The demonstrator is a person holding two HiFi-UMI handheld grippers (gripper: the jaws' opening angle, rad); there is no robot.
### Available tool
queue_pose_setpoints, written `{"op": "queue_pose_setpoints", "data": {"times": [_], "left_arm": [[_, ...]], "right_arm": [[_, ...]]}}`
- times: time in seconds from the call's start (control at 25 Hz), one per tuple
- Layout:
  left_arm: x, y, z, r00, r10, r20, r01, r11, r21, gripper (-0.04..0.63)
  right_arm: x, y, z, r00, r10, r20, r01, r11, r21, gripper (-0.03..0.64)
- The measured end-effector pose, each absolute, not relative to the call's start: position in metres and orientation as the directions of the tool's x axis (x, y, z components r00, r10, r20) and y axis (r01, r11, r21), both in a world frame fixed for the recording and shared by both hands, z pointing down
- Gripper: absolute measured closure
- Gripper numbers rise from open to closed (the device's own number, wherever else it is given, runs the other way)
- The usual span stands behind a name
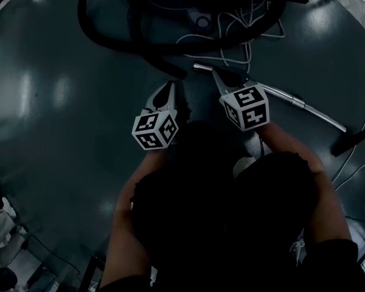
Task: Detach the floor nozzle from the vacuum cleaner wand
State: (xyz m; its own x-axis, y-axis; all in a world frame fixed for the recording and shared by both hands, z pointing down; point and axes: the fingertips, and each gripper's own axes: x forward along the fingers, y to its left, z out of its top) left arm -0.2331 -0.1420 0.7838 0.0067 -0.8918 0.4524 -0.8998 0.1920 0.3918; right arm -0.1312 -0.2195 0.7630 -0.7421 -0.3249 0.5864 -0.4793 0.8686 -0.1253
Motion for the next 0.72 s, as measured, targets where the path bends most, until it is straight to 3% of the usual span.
{"op": "queue_pose_setpoints", "data": {"times": [0.28,0.72], "left_arm": [[-0.226,-0.141,0.788,0.040,-0.880,0.473,-0.903,0.171,0.394,0.584],[-0.218,-0.145,0.788,0.072,-0.876,0.477,-0.906,0.142,0.399,0.584]], "right_arm": [[-0.132,-0.210,0.759,-0.786,-0.344,0.514,-0.490,0.853,-0.178,0.620],[-0.129,-0.205,0.764,-0.774,-0.358,0.522,-0.505,0.846,-0.168,0.621]]}}
